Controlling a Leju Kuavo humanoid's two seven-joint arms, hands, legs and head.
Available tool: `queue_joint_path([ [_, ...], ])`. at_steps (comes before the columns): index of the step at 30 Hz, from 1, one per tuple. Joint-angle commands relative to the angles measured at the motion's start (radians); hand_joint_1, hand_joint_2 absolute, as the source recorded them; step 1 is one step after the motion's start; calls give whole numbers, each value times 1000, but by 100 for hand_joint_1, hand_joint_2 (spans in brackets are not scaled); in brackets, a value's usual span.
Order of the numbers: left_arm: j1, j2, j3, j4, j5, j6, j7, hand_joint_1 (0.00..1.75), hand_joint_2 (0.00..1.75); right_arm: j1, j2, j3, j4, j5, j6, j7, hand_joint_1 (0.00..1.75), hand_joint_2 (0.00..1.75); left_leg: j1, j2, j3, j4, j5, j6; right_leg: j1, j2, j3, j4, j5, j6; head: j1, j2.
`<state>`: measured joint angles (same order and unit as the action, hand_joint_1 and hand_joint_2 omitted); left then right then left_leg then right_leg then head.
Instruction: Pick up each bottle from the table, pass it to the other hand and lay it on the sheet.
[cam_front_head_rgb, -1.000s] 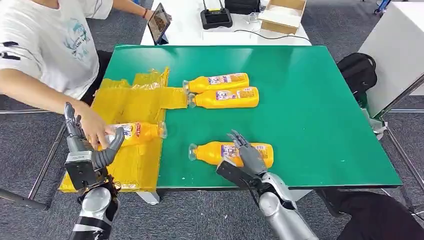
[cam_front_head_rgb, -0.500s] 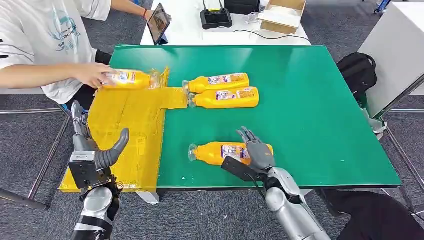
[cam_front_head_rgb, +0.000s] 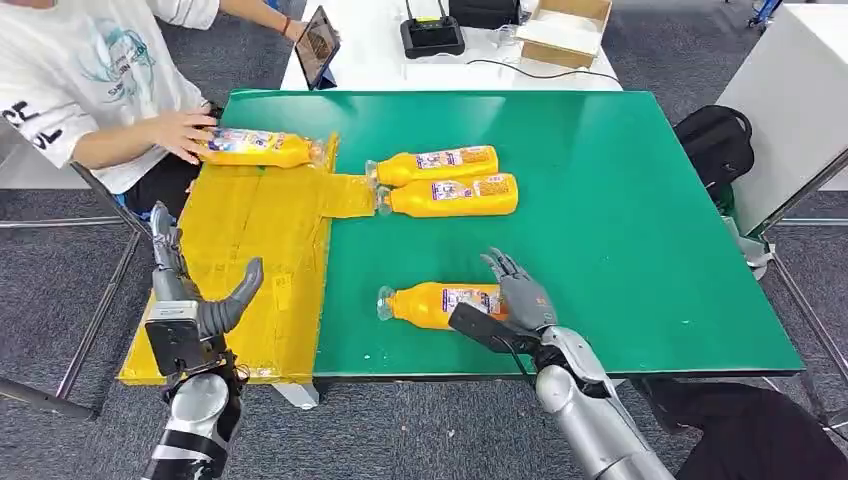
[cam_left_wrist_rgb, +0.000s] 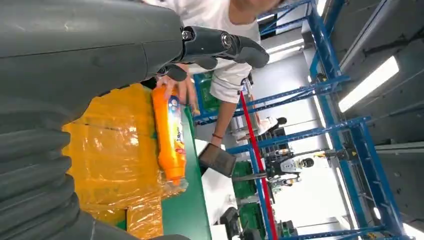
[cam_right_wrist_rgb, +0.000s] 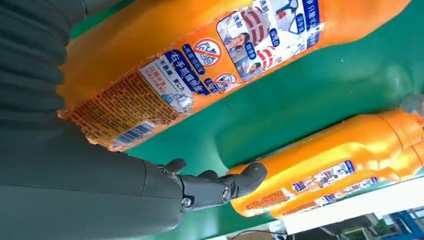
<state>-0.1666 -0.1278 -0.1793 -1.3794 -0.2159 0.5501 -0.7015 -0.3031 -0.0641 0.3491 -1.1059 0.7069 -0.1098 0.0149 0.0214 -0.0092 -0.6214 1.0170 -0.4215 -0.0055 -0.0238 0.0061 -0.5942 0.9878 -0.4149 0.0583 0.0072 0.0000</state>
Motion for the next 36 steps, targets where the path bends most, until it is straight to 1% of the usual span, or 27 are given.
queue_joint_path([
  [1,-59,-3,-24,102,7,-20,3,0,175,-118,-31,50,217,-14,111,20,0,175,0,1,4,-1,-1,2,1,0,4,-2,0,-3,0,0],
  [4,-68,-6,-25,117,10,-26,3,0,175,-139,-34,62,263,-18,133,19,0,175,0,0,2,0,0,1,1,-1,2,-1,0,-2,0,0],
  [5,-73,-9,-25,127,14,-33,3,0,175,-152,-34,68,288,-22,148,20,0,175,0,0,4,-1,0,2,1,-1,5,-2,0,-3,0,0],
  [10,-85,-13,-27,149,21,-45,3,0,175,-181,-40,80,347,-36,187,21,0,175,0,-1,4,-1,0,1,1,-2,5,-2,0,-2,0,0],
  [18,-85,-13,-27,149,21,-45,3,0,175,-181,-40,80,347,-36,187,21,0,175,1,-1,7,-1,0,2,1,-3,8,-3,0,-3,0,0],
  [23,-85,-13,-27,149,21,-45,3,0,175,-181,-40,80,347,-36,187,21,0,175,0,-1,7,-1,0,1,1,-2,7,-2,1,-1,0,0],
  [24,-89,-13,-30,155,27,-50,3,0,175,-194,-42,91,373,-47,205,13,9,175,1,-2,8,-1,1,2,1,-3,9,-3,1,-2,0,0],
  [25,-89,-13,-30,155,27,-50,3,0,175,-194,-42,91,373,-47,205,13,30,175,0,-1,8,-1,1,1,1,-2,8,-2,1,-1,0,0],
  [26,-91,-14,-29,161,30,-53,3,0,175,-197,-46,93,377,-47,206,12,101,175,0,-1,9,-2,1,2,1,-3,9,-3,1,-2,0,0],
  [27,-92,-14,-31,161,31,-52,3,0,175,-201,-47,98,385,-51,208,8,134,175,0,-2,8,-1,1,1,1,-3,8,-2,1,-1,0,0],
  [28,-92,-15,-31,164,33,-56,3,0,175,-203,-48,100,388,-52,209,7,154,175,0,-2,9,-2,1,2,1,-3,10,-3,1,-2,0,0],
  [29,-94,-16,-31,168,35,-59,3,0,175,-207,-51,104,392,-56,217,1,169,175,0,-1,9,-1,1,1,1,-3,9,-2,1,-1,0,0],
  [30,-98,-18,-31,175,40,-68,3,0,175,-212,-54,111,400,-65,230,-7,175,175,1,-2,10,-1,1,2,1,-3,10,-3,1,-2,0,0],
  [36,-108,-18,-35,189,45,-70,3,0,175,-226,-58,130,420,-102,260,-34,175,175,1,-2,10,-1,1,1,1,-3,10,-2,1,-1,0,0],
])
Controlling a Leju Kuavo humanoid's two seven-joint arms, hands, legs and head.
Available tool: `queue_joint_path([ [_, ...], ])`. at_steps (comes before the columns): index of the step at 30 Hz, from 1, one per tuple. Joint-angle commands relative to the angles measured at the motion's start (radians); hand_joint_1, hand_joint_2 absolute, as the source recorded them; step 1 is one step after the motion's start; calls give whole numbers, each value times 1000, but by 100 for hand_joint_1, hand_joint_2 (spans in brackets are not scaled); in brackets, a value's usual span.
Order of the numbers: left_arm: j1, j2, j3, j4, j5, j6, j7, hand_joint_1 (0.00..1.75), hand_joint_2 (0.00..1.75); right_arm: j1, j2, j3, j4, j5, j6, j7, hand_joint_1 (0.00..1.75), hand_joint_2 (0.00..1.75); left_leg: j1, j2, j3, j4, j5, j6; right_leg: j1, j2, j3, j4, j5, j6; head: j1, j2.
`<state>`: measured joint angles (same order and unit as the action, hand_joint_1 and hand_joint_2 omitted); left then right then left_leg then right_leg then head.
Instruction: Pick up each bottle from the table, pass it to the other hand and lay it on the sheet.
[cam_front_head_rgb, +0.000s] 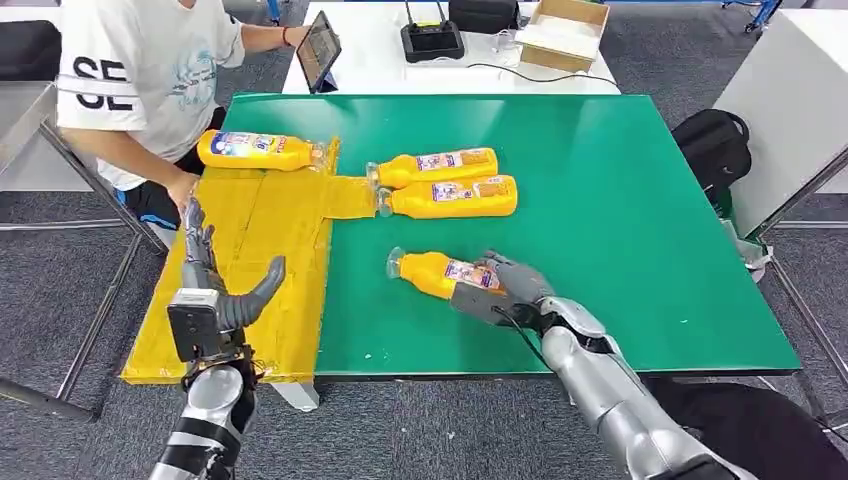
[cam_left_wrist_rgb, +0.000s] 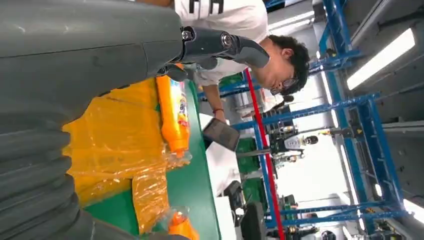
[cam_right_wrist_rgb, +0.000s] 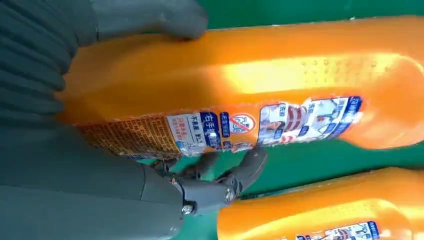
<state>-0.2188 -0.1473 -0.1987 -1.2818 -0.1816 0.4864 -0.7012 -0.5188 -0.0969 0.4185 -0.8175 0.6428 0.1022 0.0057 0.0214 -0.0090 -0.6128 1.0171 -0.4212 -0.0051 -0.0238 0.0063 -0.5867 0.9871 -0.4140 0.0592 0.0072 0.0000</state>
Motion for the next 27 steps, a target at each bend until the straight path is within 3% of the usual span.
queue_joint_path([
  [1,-56,2,-17,92,11,-8,3,0,175,-11,-26,62,132,-39,49,-25,175,175,1,-2,2,-2,0,2,1,-4,4,-3,0,-3,0,0],
  [18,-64,3,-31,100,25,-6,3,0,175,13,-44,73,71,-158,55,-89,175,175,1,-2,3,-1,0,1,1,-3,4,-2,0,-2,0,0],
  [22,-42,5,-27,70,25,-2,3,0,175,104,17,-25,-103,-248,-113,-161,175,175,1,-1,3,-1,0,0,1,-2,4,-2,0,-2,0,0],
  [27,-24,-15,-15,40,39,-25,3,0,175,233,146,-181,-445,-225,-498,-308,175,175,0,3,0,0,-2,0,1,2,-1,1,-1,-3,0,0],
])
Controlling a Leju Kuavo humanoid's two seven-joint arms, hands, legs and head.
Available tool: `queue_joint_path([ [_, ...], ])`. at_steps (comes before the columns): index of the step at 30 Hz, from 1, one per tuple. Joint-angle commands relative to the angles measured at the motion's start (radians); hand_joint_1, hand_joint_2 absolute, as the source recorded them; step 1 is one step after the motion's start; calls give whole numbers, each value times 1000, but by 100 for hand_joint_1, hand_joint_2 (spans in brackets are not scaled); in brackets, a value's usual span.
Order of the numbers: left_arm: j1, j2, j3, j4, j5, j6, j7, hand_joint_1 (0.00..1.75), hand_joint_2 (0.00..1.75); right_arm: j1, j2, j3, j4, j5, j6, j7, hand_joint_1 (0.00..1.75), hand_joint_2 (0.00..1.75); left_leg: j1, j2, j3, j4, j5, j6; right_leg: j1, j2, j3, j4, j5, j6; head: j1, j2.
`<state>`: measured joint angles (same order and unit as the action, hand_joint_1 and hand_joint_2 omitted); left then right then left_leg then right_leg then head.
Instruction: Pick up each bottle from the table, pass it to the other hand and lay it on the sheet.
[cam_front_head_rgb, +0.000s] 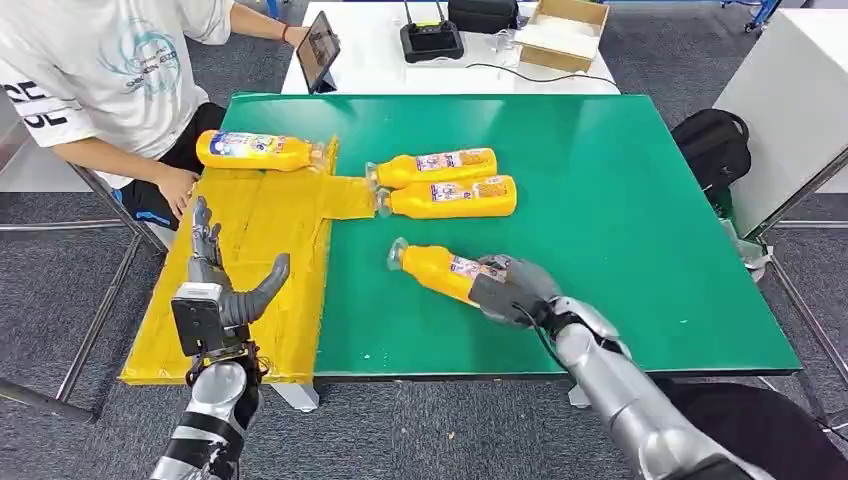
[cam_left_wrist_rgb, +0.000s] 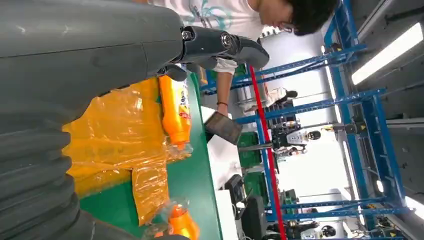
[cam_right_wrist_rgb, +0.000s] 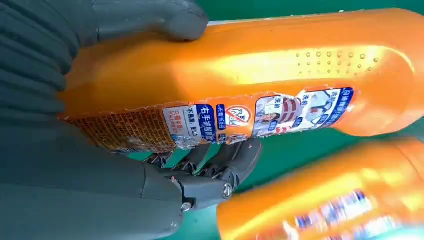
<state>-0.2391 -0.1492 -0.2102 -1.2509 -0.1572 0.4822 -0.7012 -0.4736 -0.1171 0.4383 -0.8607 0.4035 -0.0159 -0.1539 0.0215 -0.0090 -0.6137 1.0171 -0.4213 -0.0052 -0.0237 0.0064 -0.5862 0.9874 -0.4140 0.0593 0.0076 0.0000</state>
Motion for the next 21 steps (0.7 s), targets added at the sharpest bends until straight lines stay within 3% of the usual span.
queue_joint_path([
  [1,-4,-20,-1,10,20,-27,3,0,175,206,194,-233,-456,-11,-434,-187,175,175,0,2,-3,0,-1,0,0,1,-4,2,-1,-3,0,0],
  [4,-6,-37,4,25,48,-70,3,0,175,234,242,-288,-554,-25,-590,-295,175,175,0,0,-5,1,-2,1,1,-1,-6,2,-2,-3,-1,0],
  [8,-13,-57,17,55,91,-144,3,0,175,245,264,-314,-585,-54,-682,-391,175,175,0,0,-6,0,-1,1,0,-1,-6,1,-2,-2,0,0],
  [12,-27,-73,5,98,122,-276,7,0,175,258,282,-340,-593,-50,-682,-448,175,175,-1,-2,-6,0,-1,1,-1,-3,-6,0,-2,-2,0,0],
  [21,-25,-74,4,91,126,-287,12,0,175,257,279,-337,-583,-56,-682,-449,175,175,-1,-1,-7,0,0,1,-1,-1,-7,0,-1,-1,-1,0],
])
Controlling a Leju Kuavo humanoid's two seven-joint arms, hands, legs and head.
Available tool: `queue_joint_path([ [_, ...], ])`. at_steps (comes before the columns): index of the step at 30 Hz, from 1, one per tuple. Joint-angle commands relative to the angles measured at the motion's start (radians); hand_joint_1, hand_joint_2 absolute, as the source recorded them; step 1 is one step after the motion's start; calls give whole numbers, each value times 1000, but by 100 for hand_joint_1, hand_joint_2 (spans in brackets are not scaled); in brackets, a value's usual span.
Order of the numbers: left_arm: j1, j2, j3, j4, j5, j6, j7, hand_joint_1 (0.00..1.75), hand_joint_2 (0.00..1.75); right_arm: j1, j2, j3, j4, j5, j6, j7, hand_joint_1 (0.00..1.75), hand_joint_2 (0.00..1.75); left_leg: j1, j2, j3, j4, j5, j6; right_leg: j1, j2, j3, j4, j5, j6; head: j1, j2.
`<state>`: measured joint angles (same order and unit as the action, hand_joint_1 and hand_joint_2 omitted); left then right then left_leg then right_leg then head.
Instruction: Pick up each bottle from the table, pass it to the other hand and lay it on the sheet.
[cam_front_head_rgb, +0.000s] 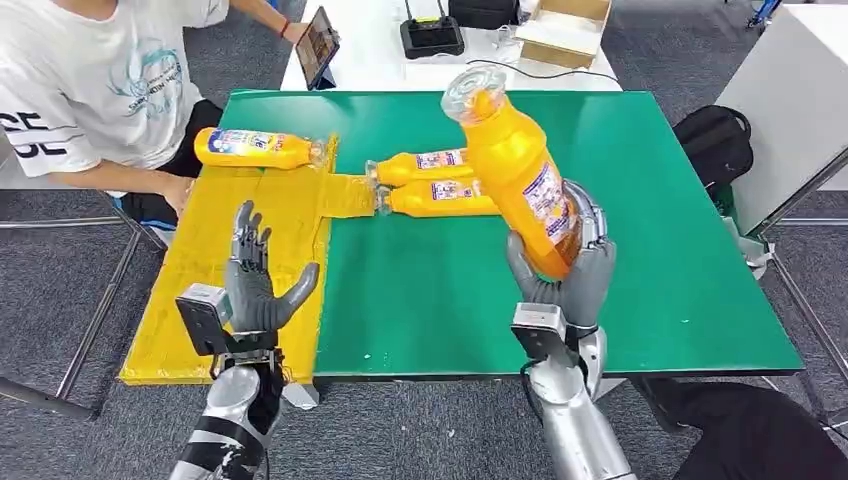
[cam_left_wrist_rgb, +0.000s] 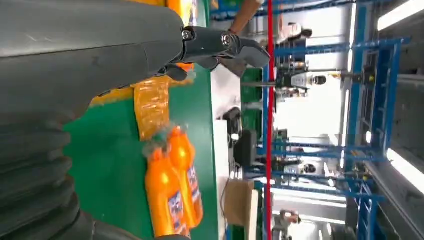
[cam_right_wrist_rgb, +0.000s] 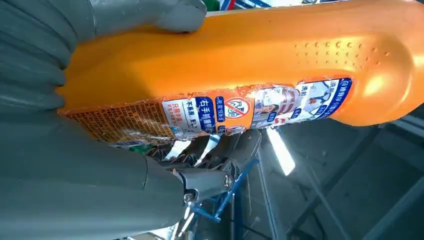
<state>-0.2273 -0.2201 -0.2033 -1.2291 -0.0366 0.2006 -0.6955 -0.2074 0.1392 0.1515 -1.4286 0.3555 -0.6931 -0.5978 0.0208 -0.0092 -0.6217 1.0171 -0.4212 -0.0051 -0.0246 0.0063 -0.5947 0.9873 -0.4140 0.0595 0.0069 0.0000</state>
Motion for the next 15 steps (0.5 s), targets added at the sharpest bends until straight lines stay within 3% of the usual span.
queue_joint_path([
  [1,-36,-3,-3,69,5,-6,6,0,175,-9,23,-50,-15,-8,-5,-5,175,175,0,0,3,-1,-1,1,1,-2,3,-1,-1,-3,0,0],
  [3,-36,-3,-3,69,5,-6,6,0,175,-9,23,-50,-15,-8,-5,-5,175,175,0,0,2,-1,-1,1,0,-1,2,0,-1,-2,0,0],
  [4,-41,23,-54,55,80,-213,50,0,175,-13,-17,5,45,49,84,44,175,175,0,0,2,0,-1,1,1,-1,2,0,-1,-2,0,0],
  [7,-33,10,-84,17,83,-247,81,0,175,-36,10,19,199,44,91,-36,175,175,1,0,4,-1,-1,1,1,-1,4,-2,-1,-2,0,0],
  [15,-54,13,-123,36,117,-332,104,0,175,-77,42,80,351,73,131,-50,175,175,1,3,5,-1,-1,1,2,2,5,-2,0,-4,0,0],
])
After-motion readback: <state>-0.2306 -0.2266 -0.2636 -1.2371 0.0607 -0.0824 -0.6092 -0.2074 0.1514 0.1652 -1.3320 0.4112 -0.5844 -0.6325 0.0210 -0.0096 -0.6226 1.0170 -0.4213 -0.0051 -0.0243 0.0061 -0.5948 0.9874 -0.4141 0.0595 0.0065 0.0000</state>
